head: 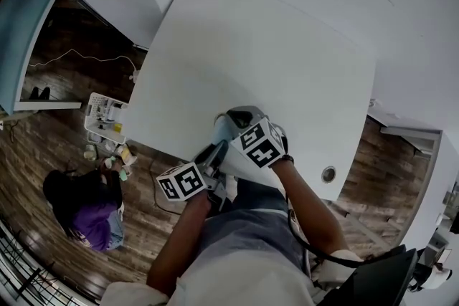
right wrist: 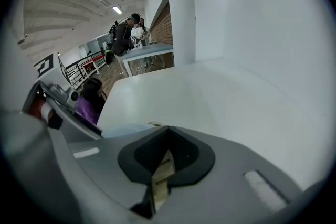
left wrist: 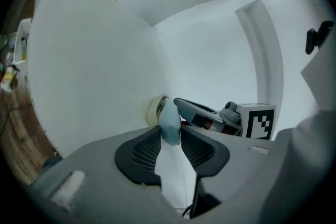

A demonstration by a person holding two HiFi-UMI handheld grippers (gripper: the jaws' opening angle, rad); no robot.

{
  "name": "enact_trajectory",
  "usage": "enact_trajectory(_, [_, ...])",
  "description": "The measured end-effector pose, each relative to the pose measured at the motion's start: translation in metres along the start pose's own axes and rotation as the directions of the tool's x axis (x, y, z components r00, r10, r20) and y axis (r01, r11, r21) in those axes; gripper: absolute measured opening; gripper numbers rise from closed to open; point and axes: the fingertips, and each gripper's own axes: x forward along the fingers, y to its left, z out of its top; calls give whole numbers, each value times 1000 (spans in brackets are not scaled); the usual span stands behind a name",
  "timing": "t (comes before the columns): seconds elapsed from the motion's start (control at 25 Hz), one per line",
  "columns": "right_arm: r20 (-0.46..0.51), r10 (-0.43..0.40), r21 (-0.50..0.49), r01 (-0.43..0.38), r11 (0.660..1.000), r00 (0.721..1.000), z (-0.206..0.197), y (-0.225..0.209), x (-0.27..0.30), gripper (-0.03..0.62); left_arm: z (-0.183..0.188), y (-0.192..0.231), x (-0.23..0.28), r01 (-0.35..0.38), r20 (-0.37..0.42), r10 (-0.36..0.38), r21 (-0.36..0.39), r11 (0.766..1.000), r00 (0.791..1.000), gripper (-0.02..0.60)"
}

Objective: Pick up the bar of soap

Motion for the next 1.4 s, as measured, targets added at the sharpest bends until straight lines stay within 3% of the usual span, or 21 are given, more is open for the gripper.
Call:
enact_trajectory(0.16, [5, -5, 9, 5, 1000, 1000, 0, -1, 0, 2, 7, -2, -2, -39, -16, 42, 133, 990, 999, 123])
enact_trajectory(0.28, [7, -5, 30, 5, 1000, 1000, 0, -2, 0, 2, 12, -6, -2, -65, -29, 74, 253, 965, 997, 123])
enact_trajectory(0.44, [16, -28, 49, 27, 998, 999, -1, -3, -1, 2, 19, -9, -2, -73, -40, 93, 345, 936, 995, 126])
enact_trajectory(1.12, [41, -90, 153, 83, 985, 995, -5, -6, -4, 2, 45, -21, 13, -58, -8, 71, 500, 864, 997, 126])
enact_trajectory(1.4, [51, -101, 161, 92, 983, 994, -9, -5, -6, 3, 44, -24, 13, -43, -7, 54, 521, 853, 999, 123])
